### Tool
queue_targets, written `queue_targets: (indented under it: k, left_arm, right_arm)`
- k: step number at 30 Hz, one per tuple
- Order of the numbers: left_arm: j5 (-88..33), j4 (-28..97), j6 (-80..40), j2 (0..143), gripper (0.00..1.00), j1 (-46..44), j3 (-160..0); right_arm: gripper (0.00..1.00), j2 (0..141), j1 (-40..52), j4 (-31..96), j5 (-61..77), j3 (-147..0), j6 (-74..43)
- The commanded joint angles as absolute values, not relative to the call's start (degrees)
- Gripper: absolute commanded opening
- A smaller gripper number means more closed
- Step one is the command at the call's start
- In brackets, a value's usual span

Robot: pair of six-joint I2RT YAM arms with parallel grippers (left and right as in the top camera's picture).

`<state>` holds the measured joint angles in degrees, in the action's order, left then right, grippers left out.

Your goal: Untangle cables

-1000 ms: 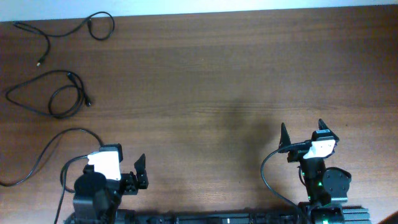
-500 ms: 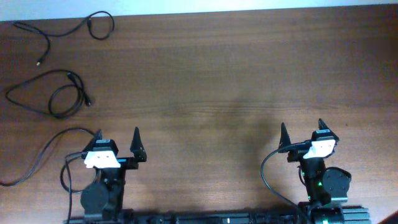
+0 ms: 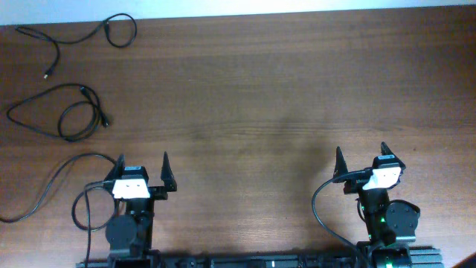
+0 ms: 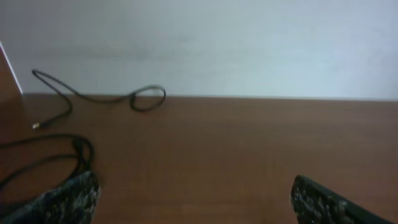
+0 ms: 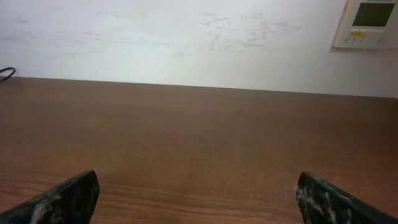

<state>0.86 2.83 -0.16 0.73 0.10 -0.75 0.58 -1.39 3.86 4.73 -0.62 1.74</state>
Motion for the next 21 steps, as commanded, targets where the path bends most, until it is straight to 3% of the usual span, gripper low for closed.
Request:
queue_targets:
  k: [1,21]
  left_arm:
    - [3.4,4.6,1.8,0.3,0.99,0.4,-0.5]
    - [3.9,4.6,0.7,0.3,0.99,0.4,-0.5]
  right_arm:
    - [0.98,0.2,-1.1,4.3,4.4,-0.3,1.7]
    - [0.98,0.2,-1.1,4.3,4.4,-0.3,1.7]
